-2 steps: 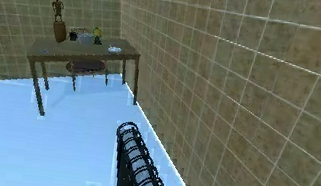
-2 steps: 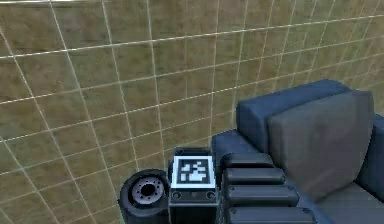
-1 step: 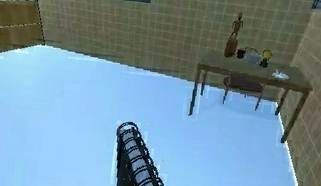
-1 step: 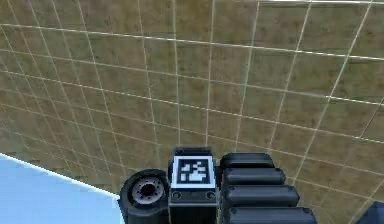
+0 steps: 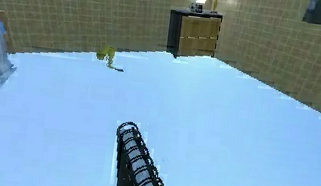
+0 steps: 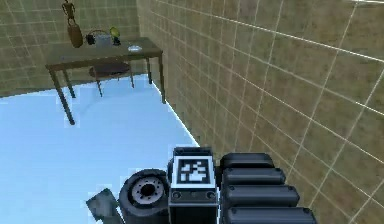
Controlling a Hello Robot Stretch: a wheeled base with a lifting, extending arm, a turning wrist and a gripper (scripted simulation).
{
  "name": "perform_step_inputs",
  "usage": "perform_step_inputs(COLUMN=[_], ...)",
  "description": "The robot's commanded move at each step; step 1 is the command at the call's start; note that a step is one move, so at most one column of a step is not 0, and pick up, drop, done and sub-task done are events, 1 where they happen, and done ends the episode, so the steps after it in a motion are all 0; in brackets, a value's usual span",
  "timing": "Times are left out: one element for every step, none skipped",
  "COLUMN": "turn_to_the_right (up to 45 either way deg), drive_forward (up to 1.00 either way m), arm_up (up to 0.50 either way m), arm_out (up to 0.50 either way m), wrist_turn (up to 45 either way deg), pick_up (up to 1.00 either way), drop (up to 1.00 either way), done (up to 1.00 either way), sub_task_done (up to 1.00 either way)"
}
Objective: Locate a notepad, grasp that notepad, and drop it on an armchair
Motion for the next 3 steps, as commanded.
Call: perform_step_inputs(turn_to_the_right=[-9.0, 45.0, 45.0], drive_forward=[0.0, 0.0, 0.0], arm_up=[0.0, 0.0, 0.0], arm_out=[0.0, 0.0, 0.0], wrist_turn=[0.0, 0.0, 0.0], pick_up=[0.0, 0.0, 0.0], drop=[0.0, 0.0, 0.0], done=[0.0, 0.0, 0.0], sub_task_done=[0.0, 0.0, 0.0])
